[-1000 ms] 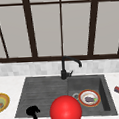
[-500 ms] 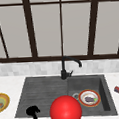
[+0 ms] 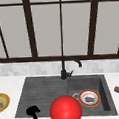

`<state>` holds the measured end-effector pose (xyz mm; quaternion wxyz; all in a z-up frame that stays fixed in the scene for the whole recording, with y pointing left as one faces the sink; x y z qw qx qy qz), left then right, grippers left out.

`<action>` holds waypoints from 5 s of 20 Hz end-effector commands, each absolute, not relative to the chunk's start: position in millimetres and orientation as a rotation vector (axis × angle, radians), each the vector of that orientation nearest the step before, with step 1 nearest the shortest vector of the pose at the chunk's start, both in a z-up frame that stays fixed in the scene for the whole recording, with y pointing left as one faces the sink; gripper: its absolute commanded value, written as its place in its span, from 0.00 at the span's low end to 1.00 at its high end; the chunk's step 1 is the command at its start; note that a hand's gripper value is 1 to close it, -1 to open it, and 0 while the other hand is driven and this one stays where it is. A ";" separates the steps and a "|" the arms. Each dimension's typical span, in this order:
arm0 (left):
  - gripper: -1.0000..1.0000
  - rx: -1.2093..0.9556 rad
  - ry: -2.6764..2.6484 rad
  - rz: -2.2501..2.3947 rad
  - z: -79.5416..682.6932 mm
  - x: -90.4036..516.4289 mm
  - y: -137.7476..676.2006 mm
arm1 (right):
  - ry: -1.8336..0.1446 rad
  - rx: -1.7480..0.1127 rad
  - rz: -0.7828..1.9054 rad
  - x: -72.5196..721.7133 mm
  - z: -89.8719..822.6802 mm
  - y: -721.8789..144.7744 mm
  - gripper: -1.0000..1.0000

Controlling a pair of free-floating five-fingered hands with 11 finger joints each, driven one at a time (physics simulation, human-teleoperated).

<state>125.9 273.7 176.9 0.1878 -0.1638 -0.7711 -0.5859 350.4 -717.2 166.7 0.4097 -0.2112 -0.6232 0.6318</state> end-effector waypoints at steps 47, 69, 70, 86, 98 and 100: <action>0.50 -0.461 -2.170 -1.649 176.9 125.9 273.7 | -1.358 -0.783 1.342 273.7 178.0 -467.5 0.00; 0.50 -0.461 -2.170 -1.649 176.9 125.9 273.7 | -1.288 -0.975 1.226 277.0 179.9 -398.8 0.00; 0.50 -0.461 -2.170 -1.649 176.9 125.9 273.7 | -1.303 -0.970 1.256 273.8 179.1 -390.3 0.00; 0.50 -0.461 -2.170 -1.649 176.9 125.9 273.7 | -1.433 -0.995 1.328 285.5 161.1 -309.6 0.00; 0.50 -0.461 -2.170 -1.649 176.9 125.9 273.7 | -1.520 -1.122 1.286 360.2 149.7 -237.9 0.00; 0.50 -0.461 -2.170 -1.649 176.9 125.9 273.7 | -1.527 -1.138 1.282 373.9 147.6 -224.9 0.00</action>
